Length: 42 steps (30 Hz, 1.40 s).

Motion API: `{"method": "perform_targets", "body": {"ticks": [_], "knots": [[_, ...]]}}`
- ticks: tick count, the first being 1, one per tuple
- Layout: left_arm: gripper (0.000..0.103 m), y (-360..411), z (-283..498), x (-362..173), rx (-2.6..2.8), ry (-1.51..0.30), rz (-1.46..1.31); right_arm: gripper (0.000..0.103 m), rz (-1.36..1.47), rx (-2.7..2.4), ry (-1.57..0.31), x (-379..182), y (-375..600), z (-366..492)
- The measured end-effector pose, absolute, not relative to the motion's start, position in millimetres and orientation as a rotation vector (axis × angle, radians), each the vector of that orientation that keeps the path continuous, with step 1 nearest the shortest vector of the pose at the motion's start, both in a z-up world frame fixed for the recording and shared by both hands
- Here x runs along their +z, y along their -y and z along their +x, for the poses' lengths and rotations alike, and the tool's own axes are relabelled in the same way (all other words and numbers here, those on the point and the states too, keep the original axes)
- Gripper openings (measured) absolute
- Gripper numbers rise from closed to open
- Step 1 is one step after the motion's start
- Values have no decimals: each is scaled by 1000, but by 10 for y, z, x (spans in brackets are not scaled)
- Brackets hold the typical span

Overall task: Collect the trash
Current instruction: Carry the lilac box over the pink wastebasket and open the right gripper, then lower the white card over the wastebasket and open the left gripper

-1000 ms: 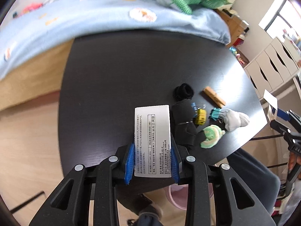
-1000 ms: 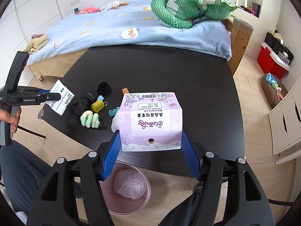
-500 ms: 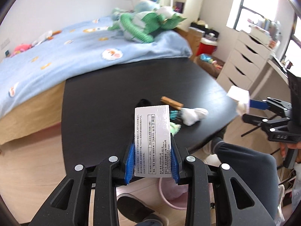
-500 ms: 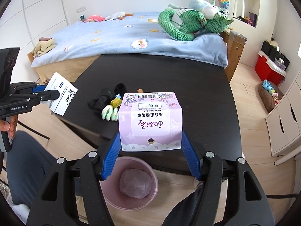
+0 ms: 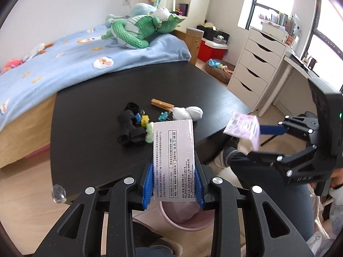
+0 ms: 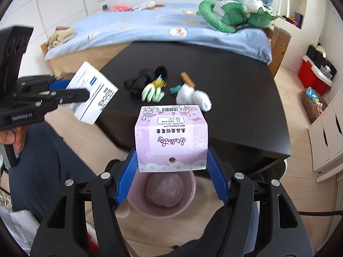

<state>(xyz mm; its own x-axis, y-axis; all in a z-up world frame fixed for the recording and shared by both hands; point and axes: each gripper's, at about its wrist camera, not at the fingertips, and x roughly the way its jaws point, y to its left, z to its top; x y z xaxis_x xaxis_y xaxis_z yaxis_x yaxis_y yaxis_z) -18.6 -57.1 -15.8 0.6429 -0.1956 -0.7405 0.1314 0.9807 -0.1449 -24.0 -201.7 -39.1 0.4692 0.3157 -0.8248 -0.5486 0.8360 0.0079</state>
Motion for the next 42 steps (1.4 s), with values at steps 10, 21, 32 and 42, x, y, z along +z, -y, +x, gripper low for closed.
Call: {"method": "perform_targets", "body": {"ticks": [10,21,32,42], "knots": [[32,621,-238,-163,-205,-851,-84,77,-273,598,-981,-507,1923,-296],[32,687,-244,-173,-226,-859,-76,98,-205,565,-977,-486,2034,-245],[32,886,-236,-250,-281,-883,-53,98,-133,496,-959,-360,2247,-224],[33,1051,-190,-264,-332,-900,-30,98,-115,444,-930,-224,2430,-228]]}}
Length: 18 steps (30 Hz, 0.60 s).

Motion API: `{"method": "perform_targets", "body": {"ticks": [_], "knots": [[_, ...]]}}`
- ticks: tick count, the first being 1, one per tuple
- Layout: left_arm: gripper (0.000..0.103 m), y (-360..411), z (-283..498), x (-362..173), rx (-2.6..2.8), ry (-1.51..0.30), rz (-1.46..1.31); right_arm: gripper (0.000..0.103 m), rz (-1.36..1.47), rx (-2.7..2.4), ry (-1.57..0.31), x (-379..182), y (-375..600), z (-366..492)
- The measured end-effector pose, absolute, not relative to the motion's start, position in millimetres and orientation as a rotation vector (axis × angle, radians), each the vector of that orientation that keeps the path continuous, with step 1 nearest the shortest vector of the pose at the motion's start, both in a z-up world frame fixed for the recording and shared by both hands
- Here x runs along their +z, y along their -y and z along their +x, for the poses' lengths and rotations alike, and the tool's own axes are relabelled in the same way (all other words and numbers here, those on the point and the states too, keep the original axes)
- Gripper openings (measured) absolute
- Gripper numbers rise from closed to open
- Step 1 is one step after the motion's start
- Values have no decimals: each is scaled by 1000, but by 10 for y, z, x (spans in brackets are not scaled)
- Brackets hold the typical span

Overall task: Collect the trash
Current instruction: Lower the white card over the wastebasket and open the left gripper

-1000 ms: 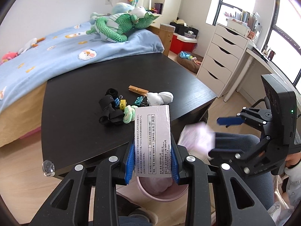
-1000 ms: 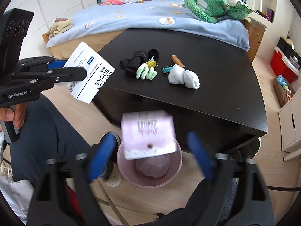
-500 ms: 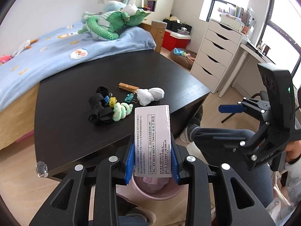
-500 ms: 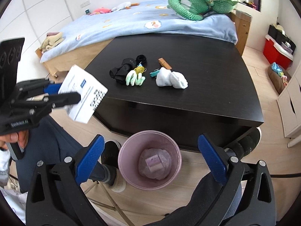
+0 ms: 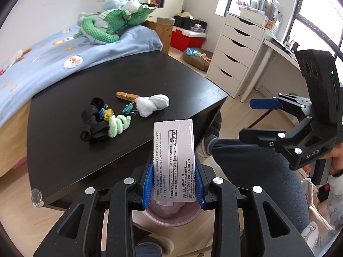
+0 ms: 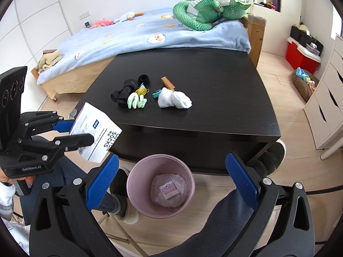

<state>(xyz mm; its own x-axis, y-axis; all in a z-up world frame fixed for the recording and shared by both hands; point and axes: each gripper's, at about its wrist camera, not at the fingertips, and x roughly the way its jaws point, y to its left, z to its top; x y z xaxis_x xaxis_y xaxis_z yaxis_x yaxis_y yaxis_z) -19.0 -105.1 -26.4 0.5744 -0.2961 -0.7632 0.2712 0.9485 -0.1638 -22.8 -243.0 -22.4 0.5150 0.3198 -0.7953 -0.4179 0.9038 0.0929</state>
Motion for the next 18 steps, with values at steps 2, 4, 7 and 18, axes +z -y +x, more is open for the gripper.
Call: {"method": "perform_targets", "body": {"ticks": [2,4,7,18], "knots": [[38,1089,-177,-261,-347,-903,-27,98,-111,437,-923,-198,2466,-226],[53,1114,-165,-266,-353,-902,-26,98,-106,431,-918,-176,2495,-222],[85,1123,-161,-283,-360,-893,-43,98,-100,426,-915,-166,2524,-219],[95,1000,-143,-283,-274,-883,-47,100,-92,444,-924,-227,2475,-228]]}}
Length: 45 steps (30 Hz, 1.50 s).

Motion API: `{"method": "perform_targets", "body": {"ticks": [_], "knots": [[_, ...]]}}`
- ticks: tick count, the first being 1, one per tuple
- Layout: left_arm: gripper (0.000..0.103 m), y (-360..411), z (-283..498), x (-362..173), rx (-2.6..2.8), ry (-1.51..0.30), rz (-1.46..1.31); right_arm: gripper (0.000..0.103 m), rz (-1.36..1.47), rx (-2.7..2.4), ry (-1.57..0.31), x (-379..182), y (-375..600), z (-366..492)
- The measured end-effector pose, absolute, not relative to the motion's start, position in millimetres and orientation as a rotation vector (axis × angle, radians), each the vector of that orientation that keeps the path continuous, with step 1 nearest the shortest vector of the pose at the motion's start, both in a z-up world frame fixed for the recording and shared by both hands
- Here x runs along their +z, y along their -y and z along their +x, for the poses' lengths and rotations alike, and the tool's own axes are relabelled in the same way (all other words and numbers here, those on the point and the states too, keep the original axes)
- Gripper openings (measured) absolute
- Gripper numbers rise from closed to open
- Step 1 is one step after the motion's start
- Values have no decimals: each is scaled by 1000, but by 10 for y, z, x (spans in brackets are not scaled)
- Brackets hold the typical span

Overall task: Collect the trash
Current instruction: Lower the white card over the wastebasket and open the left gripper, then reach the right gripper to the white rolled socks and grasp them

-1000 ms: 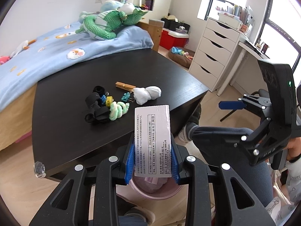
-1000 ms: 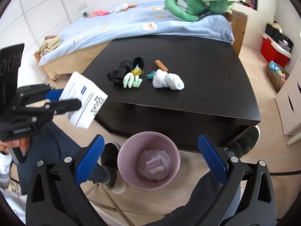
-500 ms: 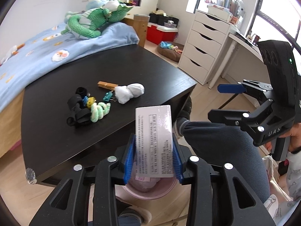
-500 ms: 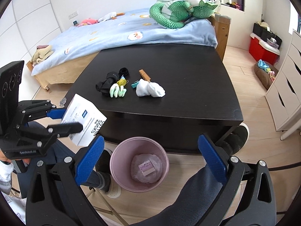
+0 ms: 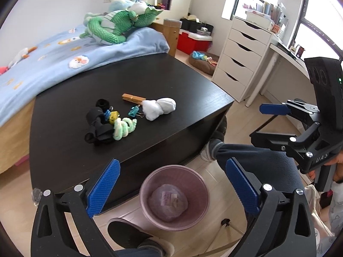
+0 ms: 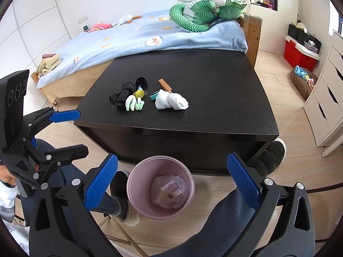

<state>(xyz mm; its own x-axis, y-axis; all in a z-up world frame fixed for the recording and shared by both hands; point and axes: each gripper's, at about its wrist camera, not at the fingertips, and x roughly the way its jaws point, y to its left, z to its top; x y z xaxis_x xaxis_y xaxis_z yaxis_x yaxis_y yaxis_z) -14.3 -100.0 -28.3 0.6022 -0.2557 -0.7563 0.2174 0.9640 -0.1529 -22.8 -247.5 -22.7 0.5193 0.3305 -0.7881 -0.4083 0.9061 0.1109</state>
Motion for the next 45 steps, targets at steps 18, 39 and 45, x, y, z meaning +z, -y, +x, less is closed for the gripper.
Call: {"method": "perform_targets", "body": {"ticks": [18,39,45], "knots": [[95,748,-120,-206,-199,-852,-88,100,-106,498,-931,-240,2325,-120],[95,237,117,-89,-100,-849,-170,100,-412,638,-998,-381,1694,799],[95,176,135,-72,-98,-853,-186,100,-505,673,-1069,-547,1492,1120]]}}
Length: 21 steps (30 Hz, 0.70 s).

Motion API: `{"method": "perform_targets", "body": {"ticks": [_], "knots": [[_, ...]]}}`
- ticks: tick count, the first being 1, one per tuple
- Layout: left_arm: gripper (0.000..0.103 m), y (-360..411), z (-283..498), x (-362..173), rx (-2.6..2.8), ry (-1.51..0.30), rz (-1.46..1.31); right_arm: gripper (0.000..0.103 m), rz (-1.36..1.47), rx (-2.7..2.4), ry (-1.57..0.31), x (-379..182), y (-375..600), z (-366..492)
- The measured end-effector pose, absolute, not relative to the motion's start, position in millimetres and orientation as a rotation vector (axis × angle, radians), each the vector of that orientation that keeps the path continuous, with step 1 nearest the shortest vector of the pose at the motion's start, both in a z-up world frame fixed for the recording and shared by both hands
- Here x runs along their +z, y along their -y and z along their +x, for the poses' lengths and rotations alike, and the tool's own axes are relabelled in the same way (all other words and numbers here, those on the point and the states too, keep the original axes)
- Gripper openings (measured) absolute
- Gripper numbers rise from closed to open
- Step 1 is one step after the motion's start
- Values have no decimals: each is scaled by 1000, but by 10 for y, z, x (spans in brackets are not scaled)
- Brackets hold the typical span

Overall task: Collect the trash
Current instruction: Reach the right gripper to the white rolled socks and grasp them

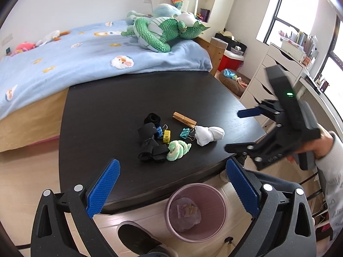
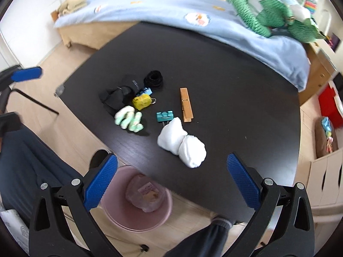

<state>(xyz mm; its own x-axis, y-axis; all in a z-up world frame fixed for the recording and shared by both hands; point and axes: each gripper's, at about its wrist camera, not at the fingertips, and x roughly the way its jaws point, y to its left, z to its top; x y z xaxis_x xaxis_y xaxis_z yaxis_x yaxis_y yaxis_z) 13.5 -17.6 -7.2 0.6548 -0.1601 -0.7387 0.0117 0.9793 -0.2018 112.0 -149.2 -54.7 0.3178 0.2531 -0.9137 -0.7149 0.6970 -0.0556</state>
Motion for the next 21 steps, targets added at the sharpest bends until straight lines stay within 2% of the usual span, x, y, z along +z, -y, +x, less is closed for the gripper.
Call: {"method": "perform_targets", "body": {"ticks": [7,8,10,14,19,21], "knots": [[95,89,150,-46,-85,-853,-201,98,-661,706,-1152,-860,1295,1326],[95,78,150,-43,-82,-853,-201,95,-676,707,-1156,-878,1275,1342],[95,53,152,-47,-78,-855,-208,78,-706,705,-1176,-938,1255,1378],[95,25,162,-70,-75,-862,-225,71,-716,720,-1189,-1002,1244,1398],[95,10,184,-89,-75,-869,-232,43,-717,724,-1202,-1047,1267,1420],[95,11,192,-93,-75,-870,-233,41,-707,723,-1190,-1034,1299,1403]]}}
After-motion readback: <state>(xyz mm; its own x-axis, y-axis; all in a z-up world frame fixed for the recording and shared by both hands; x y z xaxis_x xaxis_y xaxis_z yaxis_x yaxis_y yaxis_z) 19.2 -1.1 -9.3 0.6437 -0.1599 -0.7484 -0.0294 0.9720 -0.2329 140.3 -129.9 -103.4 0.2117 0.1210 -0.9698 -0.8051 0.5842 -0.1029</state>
